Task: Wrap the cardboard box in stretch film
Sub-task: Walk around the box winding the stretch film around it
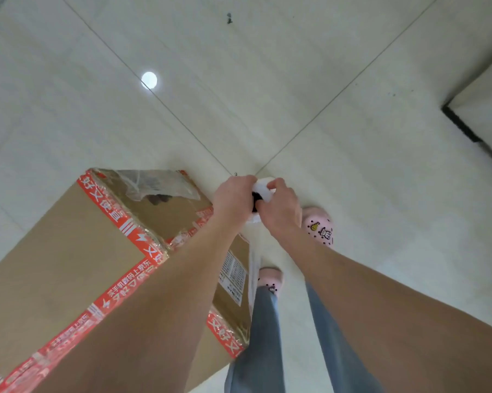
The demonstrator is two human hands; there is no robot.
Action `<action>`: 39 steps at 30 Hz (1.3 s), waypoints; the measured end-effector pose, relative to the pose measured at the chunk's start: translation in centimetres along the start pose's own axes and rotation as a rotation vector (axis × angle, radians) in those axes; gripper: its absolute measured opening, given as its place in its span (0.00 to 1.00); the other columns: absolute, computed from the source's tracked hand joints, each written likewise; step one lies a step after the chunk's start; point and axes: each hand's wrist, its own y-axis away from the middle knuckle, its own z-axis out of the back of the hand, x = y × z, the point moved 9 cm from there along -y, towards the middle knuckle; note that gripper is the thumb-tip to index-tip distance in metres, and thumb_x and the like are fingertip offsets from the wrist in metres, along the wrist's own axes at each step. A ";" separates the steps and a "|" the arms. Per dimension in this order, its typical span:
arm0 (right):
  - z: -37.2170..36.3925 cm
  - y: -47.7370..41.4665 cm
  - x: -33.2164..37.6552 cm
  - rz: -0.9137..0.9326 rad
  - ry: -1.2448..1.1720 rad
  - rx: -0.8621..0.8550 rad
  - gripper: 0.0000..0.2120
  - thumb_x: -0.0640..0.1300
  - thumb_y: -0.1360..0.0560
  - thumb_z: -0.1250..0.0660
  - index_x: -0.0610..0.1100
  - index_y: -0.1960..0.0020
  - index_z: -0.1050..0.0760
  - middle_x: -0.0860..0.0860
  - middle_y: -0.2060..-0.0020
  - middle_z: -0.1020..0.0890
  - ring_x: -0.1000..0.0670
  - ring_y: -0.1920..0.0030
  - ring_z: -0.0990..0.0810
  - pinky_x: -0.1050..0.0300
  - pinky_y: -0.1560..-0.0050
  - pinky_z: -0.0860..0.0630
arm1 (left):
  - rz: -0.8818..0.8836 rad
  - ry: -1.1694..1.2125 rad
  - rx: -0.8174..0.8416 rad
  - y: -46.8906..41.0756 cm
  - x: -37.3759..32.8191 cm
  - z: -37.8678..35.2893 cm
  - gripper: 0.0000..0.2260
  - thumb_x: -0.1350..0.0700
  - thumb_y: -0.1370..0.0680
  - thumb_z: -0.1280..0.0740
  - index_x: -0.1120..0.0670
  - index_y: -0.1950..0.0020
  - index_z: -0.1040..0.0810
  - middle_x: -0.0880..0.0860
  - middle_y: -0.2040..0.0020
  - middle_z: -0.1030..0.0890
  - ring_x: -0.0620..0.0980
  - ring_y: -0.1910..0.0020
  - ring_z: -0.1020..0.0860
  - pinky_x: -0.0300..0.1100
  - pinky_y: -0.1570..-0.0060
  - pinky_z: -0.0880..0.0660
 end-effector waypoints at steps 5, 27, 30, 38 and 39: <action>0.0 -1.2 3.2 0.156 0.154 0.067 0.17 0.42 0.26 0.36 0.50 0.38 0.29 0.48 0.43 0.25 0.44 0.48 0.23 0.56 0.58 0.33 | 0.156 0.154 -0.002 -0.5 2.6 0.6 0.08 0.61 0.27 0.39 0.58 0.53 0.21 0.55 0.58 0.19 0.55 0.59 0.21 0.44 0.65 0.27; -2.3 -4.6 13.0 0.358 0.370 0.187 0.18 0.40 0.27 0.38 0.51 0.37 0.28 0.49 0.46 0.21 0.45 0.47 0.22 0.54 0.49 0.27 | 0.510 0.440 -0.048 -2.9 9.0 5.0 0.05 0.62 0.26 0.40 0.57 0.57 0.25 0.55 0.59 0.22 0.54 0.60 0.23 0.42 0.65 0.31; -3.0 -4.6 14.8 0.404 0.266 0.184 0.18 0.43 0.26 0.35 0.49 0.37 0.29 0.50 0.43 0.23 0.47 0.45 0.23 0.57 0.49 0.30 | 0.690 0.664 -0.153 -1.9 12.2 4.8 0.04 0.60 0.25 0.38 0.59 0.56 0.24 0.55 0.60 0.22 0.55 0.62 0.22 0.44 0.65 0.26; -5.3 -5.1 16.8 0.245 0.179 0.254 0.16 0.41 0.24 0.38 0.46 0.36 0.31 0.46 0.45 0.23 0.45 0.53 0.25 0.57 0.57 0.32 | 0.839 0.961 -0.080 -1.6 14.5 4.0 0.12 0.58 0.23 0.34 0.63 0.43 0.23 0.54 0.62 0.21 0.48 0.72 0.23 0.41 0.66 0.21; -5.3 -5.2 17.0 0.244 0.187 0.252 0.16 0.39 0.24 0.39 0.46 0.37 0.30 0.46 0.45 0.23 0.45 0.54 0.25 0.57 0.58 0.33 | 0.813 0.937 -0.064 -1.9 14.2 4.2 0.12 0.58 0.23 0.35 0.63 0.42 0.24 0.55 0.60 0.21 0.48 0.69 0.22 0.39 0.69 0.22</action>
